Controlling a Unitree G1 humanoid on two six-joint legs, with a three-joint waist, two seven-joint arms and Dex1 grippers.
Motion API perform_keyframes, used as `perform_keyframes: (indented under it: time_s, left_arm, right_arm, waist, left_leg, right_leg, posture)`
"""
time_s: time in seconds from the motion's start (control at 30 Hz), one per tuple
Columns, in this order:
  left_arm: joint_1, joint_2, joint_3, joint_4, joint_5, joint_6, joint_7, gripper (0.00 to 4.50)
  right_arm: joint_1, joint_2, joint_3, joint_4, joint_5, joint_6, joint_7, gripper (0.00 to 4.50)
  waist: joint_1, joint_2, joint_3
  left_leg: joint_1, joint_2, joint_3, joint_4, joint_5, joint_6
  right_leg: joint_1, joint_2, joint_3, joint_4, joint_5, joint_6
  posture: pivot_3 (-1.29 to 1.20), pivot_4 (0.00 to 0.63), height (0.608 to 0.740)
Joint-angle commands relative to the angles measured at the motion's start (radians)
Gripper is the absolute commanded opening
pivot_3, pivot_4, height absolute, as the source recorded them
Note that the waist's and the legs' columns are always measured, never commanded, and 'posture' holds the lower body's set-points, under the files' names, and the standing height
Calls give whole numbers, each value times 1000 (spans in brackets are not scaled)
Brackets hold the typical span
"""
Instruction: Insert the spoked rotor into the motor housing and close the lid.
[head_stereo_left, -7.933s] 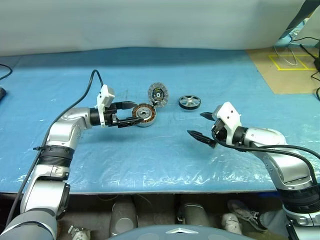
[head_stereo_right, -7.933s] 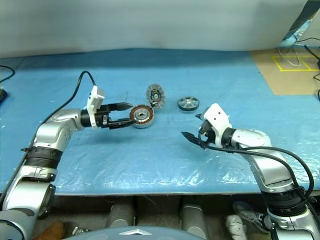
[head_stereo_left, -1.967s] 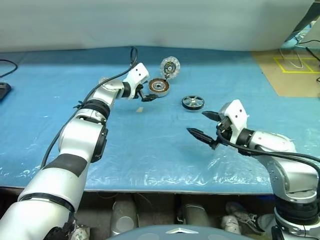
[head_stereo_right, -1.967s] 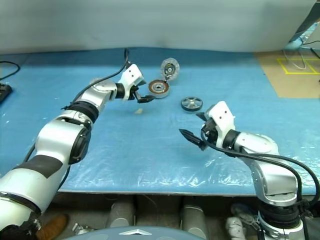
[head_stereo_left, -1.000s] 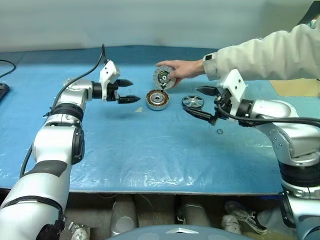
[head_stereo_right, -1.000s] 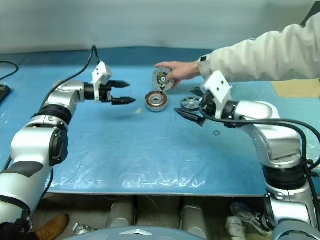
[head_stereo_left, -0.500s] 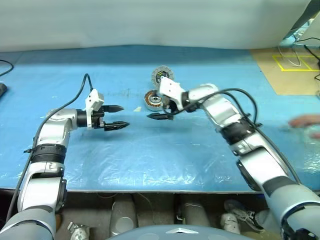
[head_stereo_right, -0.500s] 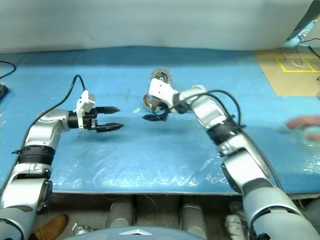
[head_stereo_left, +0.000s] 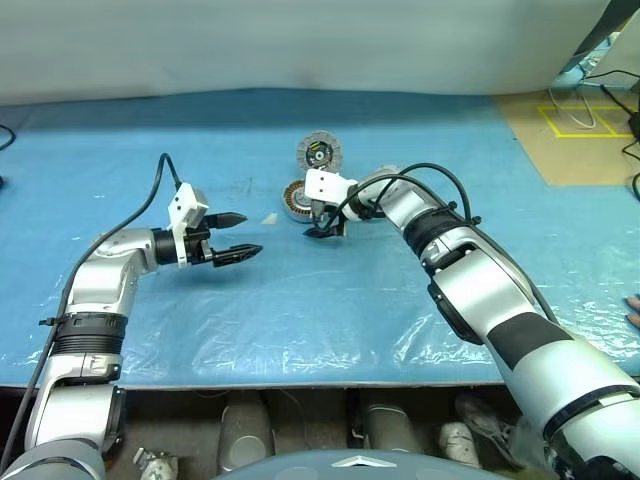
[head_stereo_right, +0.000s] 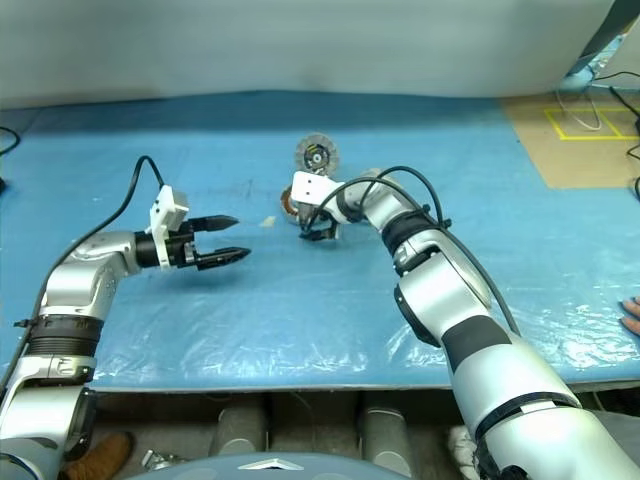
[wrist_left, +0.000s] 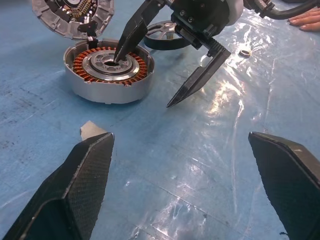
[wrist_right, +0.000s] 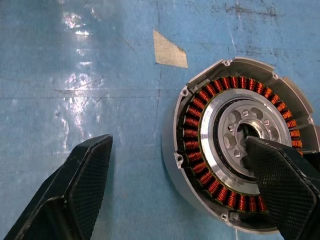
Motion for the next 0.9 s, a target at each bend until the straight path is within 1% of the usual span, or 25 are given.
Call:
perform_keyframes:
  time_s: [0.03, 0.27, 0.3, 0.37, 0.47, 0.5, 0.67, 0.73, 0.83, 0.9]
  left_arm:
    - [2, 17, -1, -42, -25, 2, 15, 4500]
    - [1, 8, -20, -46, -33, -4, 38, 4500]
    - [1, 4, -24, -45, -31, -9, 41, 4500]
    - [2, -4, -31, -43, -24, -25, 53, 4500]
    - [4, -10, -27, -50, -34, -23, 69, 4500]
    - [6, -9, -25, -53, -39, -19, 69, 4500]
    - [20, -1, -31, -61, -48, -18, 62, 4500]
    - [18, -2, -32, -63, -52, -17, 63, 4500]
    - [17, -1, -33, -65, -58, -15, 60, 4500]
    - [17, 0, -34, -63, -59, -15, 59, 4500]
  right_arm:
    - [-25, 23, -20, 21, -34, -16, -27, 4470]
    - [-30, 53, 13, 54, -131, -19, -74, 4470]
    - [-29, 53, 21, 58, -149, -16, -75, 4088]
    - [-25, 48, 40, 63, -185, -18, -75, 3627]
    - [-22, 39, 50, 65, -218, -26, -71, 2564]
    - [-21, 34, 50, 64, -223, -32, -53, 2291]
    - [-16, 1, 42, 37, -227, -87, 15, 2291]
    - [-9, -20, 33, 11, -213, -116, 73, 2291]
    - [39, -80, 32, -93, -195, -185, 179, 2291]
    - [123, -123, 22, -241, -164, -173, 232, 2291]
  waist:
    - [0, 0, 0]
    - [0, 0, 0]
    - [0, 0, 0]
    - [0, 0, 0]
    - [0, 0, 0]
    - [0, 0, 0]
    - [2, 0, 0]
    - [2, 0, 0]
    - [3, 0, 0]
    - [4, 0, 0]
  left_leg:
    - [0, 0, 0, 0, 0, 0]
    - [1, 0, 0, 2, 0, 0]
    - [1, 0, 0, 2, 0, 0]
    - [1, 0, 0, 2, 0, 0]
    - [3, 0, 0, 3, 0, 0]
    - [3, 0, 0, 3, 0, 0]
    - [4, 0, 1, 4, 0, 0]
    - [4, 0, 1, 5, 0, 0]
    - [3, 0, 1, 7, 0, 0]
    - [2, 0, 1, 8, 0, 0]
  right_leg:
    - [0, 0, 0, 1, 0, 0]
    - [0, 0, 1, 3, 0, -1]
    - [0, 0, 1, 4, 0, -1]
    - [0, 0, 1, 5, -1, -1]
    - [0, 0, 1, 7, -2, -3]
    - [0, 0, 2, 8, -2, -3]
    - [0, -1, 2, 10, -2, -4]
    - [0, 0, 2, 11, -2, -4]
    - [0, -1, 2, 11, -2, -4]
    - [0, -1, 2, 11, -2, -4]
  posture:
    - [0, 150, 740]
    - [0, 150, 740]
    - [0, 150, 740]
    - [0, 150, 740]
    - [0, 150, 740]
    - [0, 150, 740]
    - [0, 150, 740]
    - [0, 150, 740]
    - [0, 150, 740]
    - [0, 150, 740]
